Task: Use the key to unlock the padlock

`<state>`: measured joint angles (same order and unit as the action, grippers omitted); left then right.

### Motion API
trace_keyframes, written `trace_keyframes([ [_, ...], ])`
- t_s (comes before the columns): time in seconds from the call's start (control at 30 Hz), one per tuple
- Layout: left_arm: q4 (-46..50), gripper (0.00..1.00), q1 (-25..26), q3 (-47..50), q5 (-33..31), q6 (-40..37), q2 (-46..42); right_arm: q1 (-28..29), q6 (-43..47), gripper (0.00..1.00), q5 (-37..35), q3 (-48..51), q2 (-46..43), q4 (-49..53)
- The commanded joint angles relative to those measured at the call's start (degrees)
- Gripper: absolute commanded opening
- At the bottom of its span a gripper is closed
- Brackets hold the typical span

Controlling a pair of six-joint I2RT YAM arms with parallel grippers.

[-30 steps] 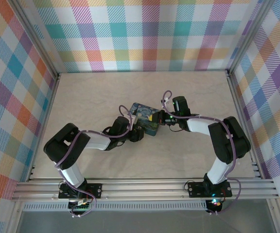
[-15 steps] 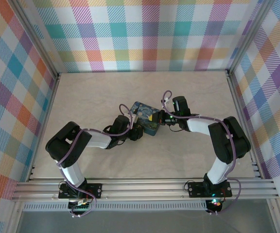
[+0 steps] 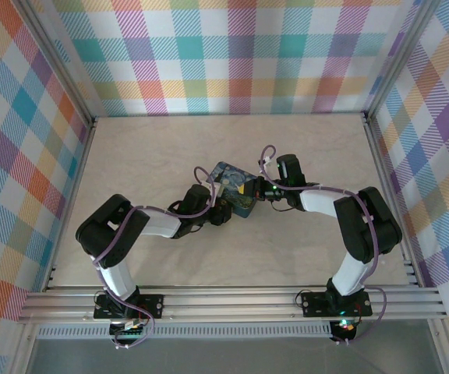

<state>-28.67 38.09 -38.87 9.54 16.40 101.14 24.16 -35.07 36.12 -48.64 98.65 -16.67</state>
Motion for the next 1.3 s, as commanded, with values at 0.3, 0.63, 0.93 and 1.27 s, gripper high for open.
trace_keyframes([
  [0.3, -0.9, 0.38, 2.8, -2.0, 4.2, -0.3, 1.5, 0.8, 1.3, 0.0, -0.9, 0.3, 1.5, 5.6],
  [0.63, -2.2, 0.35, 3.1, -0.3, 0.8, 1.1, 0.3, 0.8, 1.2, 0.0, -0.8, 0.2, 1.4, 5.6],
  [0.93, -8.0, 0.41, 2.0, 3.7, -3.0, 5.2, -2.4, 0.8, 1.3, 0.0, -0.8, 0.6, 1.1, 5.6],
  [1.27, -7.6, 0.38, 1.0, 2.2, -1.2, 5.3, -1.2, 0.9, 1.4, 0.0, -0.7, 0.7, 1.2, 5.6],
])
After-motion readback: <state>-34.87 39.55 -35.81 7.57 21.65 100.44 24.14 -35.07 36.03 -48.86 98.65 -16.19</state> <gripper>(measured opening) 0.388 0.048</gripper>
